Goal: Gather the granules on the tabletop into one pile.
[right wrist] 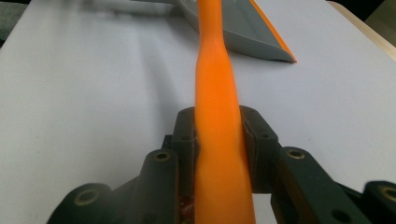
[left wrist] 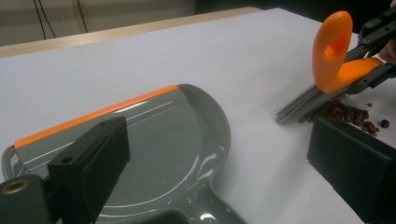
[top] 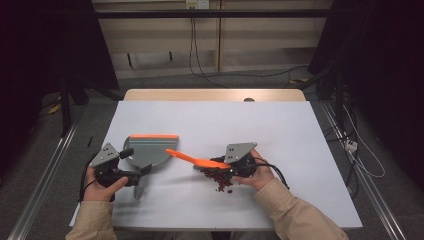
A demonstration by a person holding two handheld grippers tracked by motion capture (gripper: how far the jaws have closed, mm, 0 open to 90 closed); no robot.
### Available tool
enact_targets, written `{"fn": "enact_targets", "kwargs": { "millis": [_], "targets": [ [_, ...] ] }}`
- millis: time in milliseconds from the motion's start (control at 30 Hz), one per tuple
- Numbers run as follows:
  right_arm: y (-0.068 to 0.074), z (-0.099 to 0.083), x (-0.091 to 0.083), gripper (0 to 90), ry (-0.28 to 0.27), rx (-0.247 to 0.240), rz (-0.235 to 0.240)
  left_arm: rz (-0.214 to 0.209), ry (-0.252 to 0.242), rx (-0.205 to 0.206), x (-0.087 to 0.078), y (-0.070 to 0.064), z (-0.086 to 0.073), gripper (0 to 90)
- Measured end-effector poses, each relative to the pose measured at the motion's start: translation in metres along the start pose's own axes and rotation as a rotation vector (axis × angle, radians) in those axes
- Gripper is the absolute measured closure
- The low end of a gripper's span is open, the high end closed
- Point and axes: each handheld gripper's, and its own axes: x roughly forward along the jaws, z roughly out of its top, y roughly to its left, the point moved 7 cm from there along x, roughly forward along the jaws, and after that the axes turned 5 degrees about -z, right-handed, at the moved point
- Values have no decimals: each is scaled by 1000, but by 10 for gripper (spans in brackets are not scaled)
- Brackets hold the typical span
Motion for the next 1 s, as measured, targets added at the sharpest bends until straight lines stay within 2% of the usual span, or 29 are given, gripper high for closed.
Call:
{"fn": "enact_targets", "kwargs": {
  "millis": [667, 733, 767, 900, 1000],
  "targets": [
    [10, 1, -5, 711, -9, 0, 30, -4, 2, 3, 1, -2, 0, 57],
    [10, 1, -5, 711, -14, 12, 32, -4, 2, 3, 1, -2, 1, 57],
    [10, 2, -6, 712, -23, 26, 48, -4, 2, 3, 1, -2, 0, 57],
    [12, 3, -6, 713, -16, 9, 27, -4, 4, 2, 2, -2, 0, 57],
    [9, 2, -6, 713, -23, 22, 12, -7, 4, 2, 2, -2, 0, 57]
  ]
}}
